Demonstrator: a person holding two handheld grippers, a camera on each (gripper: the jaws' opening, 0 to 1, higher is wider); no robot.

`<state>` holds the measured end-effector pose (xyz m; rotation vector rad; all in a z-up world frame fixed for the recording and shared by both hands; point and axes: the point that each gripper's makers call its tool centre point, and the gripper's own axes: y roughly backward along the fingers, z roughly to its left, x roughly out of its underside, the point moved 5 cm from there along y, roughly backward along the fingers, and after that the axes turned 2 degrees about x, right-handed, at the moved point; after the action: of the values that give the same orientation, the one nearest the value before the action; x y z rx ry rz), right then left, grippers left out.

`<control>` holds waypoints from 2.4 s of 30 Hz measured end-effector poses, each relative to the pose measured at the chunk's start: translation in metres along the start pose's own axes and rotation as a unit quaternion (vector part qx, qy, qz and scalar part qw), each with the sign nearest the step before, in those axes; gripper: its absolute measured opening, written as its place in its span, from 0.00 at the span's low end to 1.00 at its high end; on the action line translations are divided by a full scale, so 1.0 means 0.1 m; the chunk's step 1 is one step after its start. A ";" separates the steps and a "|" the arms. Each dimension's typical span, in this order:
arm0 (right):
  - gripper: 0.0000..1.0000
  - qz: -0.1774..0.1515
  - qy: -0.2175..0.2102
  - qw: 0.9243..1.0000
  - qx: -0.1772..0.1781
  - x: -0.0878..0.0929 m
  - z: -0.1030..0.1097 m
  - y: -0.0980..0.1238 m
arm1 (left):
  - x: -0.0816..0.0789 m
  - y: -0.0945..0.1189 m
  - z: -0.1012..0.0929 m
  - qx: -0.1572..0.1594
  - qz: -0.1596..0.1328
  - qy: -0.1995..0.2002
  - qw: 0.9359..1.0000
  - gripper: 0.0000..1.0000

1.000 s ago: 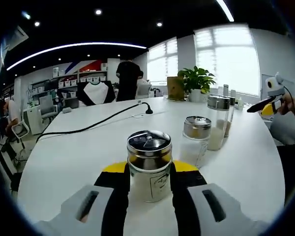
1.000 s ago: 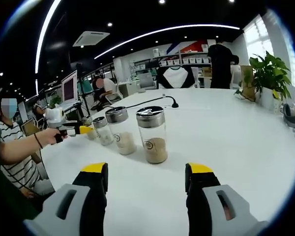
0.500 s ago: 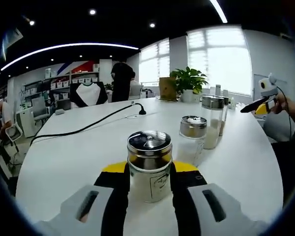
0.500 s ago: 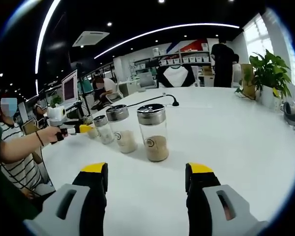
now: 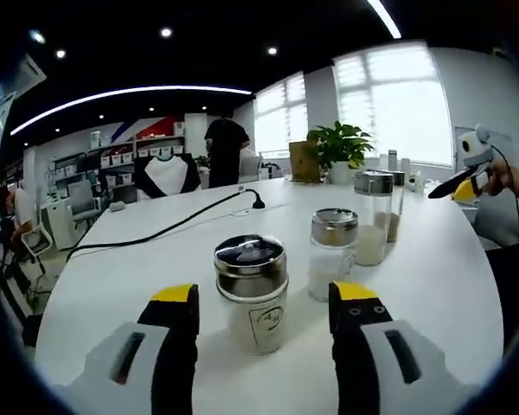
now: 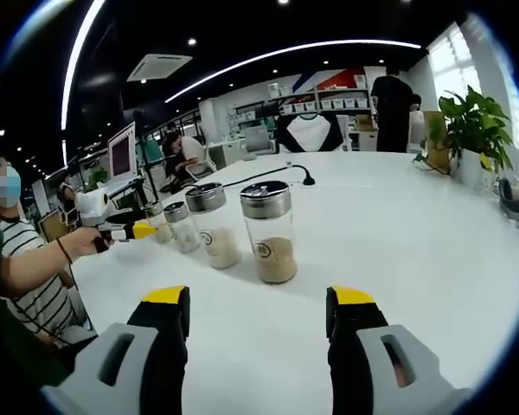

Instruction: Rotate the seasoning bottle until the label or dispensing opening points toward the visible target arrow and the bottle remains upright within the marked orientation range

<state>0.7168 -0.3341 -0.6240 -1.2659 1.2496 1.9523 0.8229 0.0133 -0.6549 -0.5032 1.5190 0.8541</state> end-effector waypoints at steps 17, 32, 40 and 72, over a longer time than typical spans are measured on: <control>0.67 -0.031 0.018 0.999 -0.003 -0.05 -0.01 -0.06 | 0.05 0.21 -0.35 -0.052 0.002 0.034 0.998 0.71; 0.66 -0.081 0.048 0.996 -0.010 0.01 0.03 -0.14 | -0.07 0.41 -0.71 -0.135 -0.042 0.034 0.989 0.74; 0.78 -0.133 0.051 0.990 0.020 -0.07 -0.02 -0.14 | -0.25 0.51 -0.77 -0.175 -0.087 0.032 0.980 0.82; 0.83 -0.070 0.012 0.996 0.047 -0.06 0.13 0.00 | -0.49 0.71 -1.09 -0.223 -0.044 0.080 0.970 1.00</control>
<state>0.7143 -0.3219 -0.6166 -1.2970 1.2155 1.7631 0.7062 -0.0325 -0.5953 -0.9816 1.4357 1.1137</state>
